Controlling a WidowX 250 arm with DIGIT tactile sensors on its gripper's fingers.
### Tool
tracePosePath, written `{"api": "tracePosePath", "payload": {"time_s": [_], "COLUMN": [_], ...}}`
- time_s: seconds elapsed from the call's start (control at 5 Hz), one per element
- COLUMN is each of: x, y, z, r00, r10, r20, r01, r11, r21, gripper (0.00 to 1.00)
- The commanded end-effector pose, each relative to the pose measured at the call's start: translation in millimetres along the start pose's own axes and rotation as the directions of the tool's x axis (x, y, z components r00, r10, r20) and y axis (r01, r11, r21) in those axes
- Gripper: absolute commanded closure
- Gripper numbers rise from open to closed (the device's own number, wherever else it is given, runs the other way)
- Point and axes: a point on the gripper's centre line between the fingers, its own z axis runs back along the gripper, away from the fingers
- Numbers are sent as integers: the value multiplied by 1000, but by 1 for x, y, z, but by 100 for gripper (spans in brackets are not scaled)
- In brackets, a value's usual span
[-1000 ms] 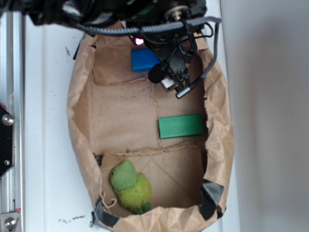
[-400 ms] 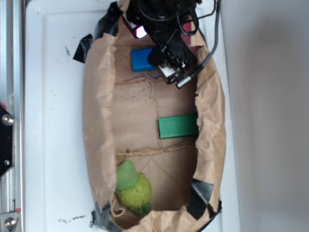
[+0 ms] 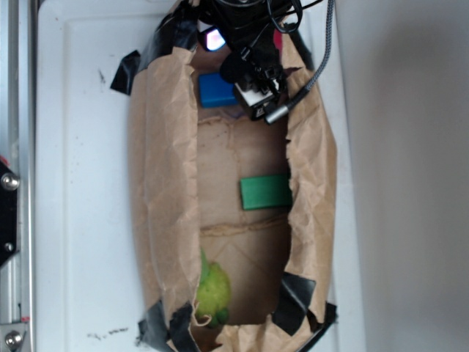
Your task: Grab the blue block.
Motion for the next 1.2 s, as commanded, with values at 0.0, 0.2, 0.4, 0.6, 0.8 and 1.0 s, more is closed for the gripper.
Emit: {"api": "tracePosePath", "payload": {"time_s": [0.0,0.2,0.4,0.6,0.8,1.0], "x": [21,21,21,17,11,4], "y": [48,45,41,41,43,43], "z": [8,-10,-25,-34,-38,-42], "r00": [989,989,984,981,981,984], "r10": [0,0,-13,-35,-62,-78], "r20": [145,147,178,189,186,158], "r01": [-1,1,11,25,43,59], "r11": [1000,1000,1000,998,994,990], "r21": [2,-6,13,57,101,125], "gripper": [0,0,0,0,0,0]}}
